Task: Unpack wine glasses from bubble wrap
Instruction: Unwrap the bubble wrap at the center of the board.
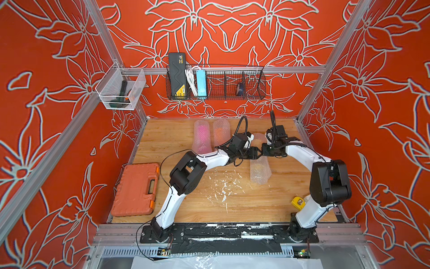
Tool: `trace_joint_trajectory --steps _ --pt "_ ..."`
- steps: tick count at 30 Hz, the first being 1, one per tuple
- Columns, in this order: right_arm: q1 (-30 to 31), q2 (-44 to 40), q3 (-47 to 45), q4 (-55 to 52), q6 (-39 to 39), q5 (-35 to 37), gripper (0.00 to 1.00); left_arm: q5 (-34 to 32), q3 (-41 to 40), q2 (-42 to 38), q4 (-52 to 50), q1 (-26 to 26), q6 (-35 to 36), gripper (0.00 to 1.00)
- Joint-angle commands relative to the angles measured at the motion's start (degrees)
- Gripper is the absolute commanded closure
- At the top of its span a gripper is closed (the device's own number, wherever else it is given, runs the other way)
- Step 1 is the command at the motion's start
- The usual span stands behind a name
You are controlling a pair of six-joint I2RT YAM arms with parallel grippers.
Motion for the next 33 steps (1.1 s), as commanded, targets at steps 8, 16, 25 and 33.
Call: trace_joint_trajectory --steps 8,16,25,33 --pt "0.2 -1.5 -0.5 0.7 1.0 -2.7 1.0 0.3 3.7 4.5 -1.1 -0.9 0.6 0.44" --pt "-1.0 -1.9 -0.9 -0.1 0.9 -2.2 1.0 -0.8 4.3 5.2 -2.9 0.1 1.7 0.96" --pt "-3.5 -1.9 -1.5 -0.2 0.7 -2.2 1.0 -2.2 -4.0 -0.6 -0.4 3.7 2.0 1.0" --pt "-4.7 -2.1 -1.7 -0.2 0.8 -2.3 1.0 -2.2 -6.9 -2.6 0.1 5.0 2.3 1.0"
